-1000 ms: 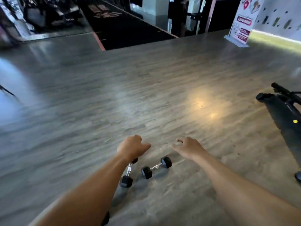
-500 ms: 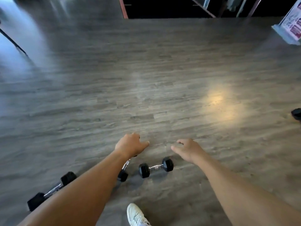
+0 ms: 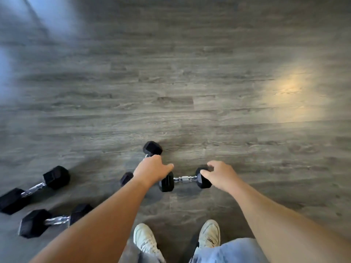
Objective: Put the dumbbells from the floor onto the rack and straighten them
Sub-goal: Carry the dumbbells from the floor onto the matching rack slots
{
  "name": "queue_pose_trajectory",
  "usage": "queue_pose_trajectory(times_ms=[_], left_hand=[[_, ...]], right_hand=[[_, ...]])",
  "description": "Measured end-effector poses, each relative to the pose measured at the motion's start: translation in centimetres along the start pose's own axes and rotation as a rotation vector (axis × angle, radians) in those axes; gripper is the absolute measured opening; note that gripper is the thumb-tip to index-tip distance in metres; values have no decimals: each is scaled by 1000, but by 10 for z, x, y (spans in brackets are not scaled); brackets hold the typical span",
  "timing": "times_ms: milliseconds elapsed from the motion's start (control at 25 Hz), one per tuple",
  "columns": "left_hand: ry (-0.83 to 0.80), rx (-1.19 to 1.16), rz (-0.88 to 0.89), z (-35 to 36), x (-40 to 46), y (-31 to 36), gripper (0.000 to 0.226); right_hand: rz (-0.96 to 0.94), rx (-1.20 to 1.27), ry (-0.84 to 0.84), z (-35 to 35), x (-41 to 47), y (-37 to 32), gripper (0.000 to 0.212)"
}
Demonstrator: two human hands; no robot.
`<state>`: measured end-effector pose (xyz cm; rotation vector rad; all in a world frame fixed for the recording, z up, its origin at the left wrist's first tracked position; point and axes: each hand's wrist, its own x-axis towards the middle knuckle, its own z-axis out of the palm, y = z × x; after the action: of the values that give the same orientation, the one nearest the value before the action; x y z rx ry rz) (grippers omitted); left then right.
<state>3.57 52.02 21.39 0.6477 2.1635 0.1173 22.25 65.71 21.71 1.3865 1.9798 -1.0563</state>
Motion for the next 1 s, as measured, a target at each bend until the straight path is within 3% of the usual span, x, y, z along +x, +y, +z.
queue_pose_trajectory(times_ms=[160, 360, 640, 840, 1000], left_hand=[[-42, -33, -75, 93, 94, -39, 54], [-76, -77, -148, 179, 190, -73, 62], [48, -319, -276, 233, 218, -85, 81], [115, -359, -269, 238, 223, -89, 92], [142, -382, -266, 234, 217, -89, 88]], right_hand=[[46, -43, -60, 77, 116, 43, 67], [151, -81, -25, 159, 235, 91, 87], [38, -151, 30, 161, 278, 132, 104], [28, -89, 67, 165, 278, 133, 100], [2, -54, 114, 170, 275, 132, 74]])
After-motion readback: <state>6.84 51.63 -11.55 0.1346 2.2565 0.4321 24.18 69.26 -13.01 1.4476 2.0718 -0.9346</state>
